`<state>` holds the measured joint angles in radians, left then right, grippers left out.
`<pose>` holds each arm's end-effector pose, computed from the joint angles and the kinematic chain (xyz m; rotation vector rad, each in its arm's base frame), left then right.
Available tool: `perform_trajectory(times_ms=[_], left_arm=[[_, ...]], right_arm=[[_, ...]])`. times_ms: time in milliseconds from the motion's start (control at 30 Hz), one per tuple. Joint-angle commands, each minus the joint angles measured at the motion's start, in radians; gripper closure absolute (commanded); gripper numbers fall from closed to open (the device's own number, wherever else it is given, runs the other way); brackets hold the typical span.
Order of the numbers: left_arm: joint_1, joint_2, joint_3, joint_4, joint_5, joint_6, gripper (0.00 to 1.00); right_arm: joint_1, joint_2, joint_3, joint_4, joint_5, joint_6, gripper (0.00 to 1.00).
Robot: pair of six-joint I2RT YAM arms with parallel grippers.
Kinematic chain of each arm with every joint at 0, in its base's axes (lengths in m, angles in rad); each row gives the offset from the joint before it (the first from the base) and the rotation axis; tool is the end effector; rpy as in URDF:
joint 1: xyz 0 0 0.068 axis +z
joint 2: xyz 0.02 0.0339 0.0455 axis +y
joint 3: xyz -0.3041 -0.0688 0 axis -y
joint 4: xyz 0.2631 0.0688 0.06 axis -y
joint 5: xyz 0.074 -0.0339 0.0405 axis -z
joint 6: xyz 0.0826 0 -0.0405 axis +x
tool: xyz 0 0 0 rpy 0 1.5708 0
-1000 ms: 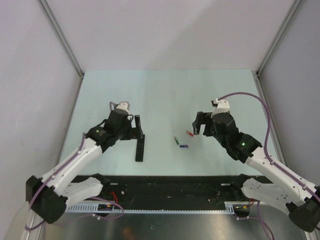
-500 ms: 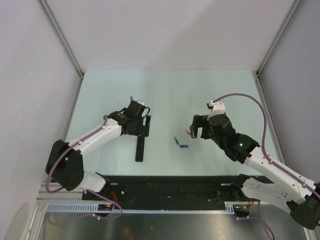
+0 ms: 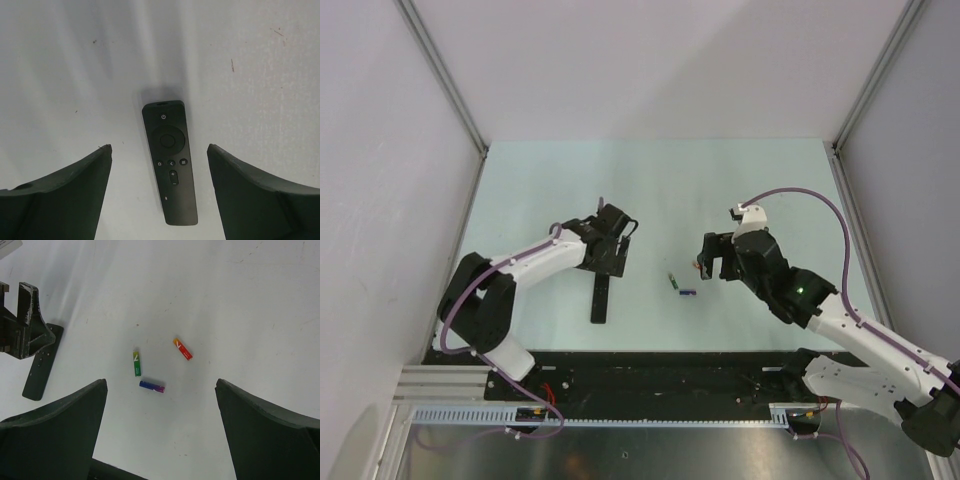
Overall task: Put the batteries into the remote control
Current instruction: Pick up the remote control from the center of the board.
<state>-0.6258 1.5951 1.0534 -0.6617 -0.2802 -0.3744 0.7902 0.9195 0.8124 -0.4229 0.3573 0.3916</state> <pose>0.2880 -0.1800 0.1901 0.2669 2.6737 0.0931 0.1854 0.1461 0.3104 -0.2000 2.0733 0.3508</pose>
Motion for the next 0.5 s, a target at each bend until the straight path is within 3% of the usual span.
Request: perform_trajectory(times_ms=[0, 167, 467], left_arm=[[0.0, 0.035, 0.039, 0.001, -0.004, 0.0, 0.2], [0.0, 0.077, 0.042, 0.002, 0.019, -0.029, 0.3], [0.0, 0.094, 0.016, 0.022, 0.026, -0.077, 0.3]], right_arm=[[0.009, 0.004, 0.016, 0.0, 0.022, 0.007, 0.05], [0.009, 0.004, 0.016, 0.006, 0.022, 0.004, 0.05], [0.011, 0.007, 0.018, -0.005, 0.022, 0.001, 0.05]])
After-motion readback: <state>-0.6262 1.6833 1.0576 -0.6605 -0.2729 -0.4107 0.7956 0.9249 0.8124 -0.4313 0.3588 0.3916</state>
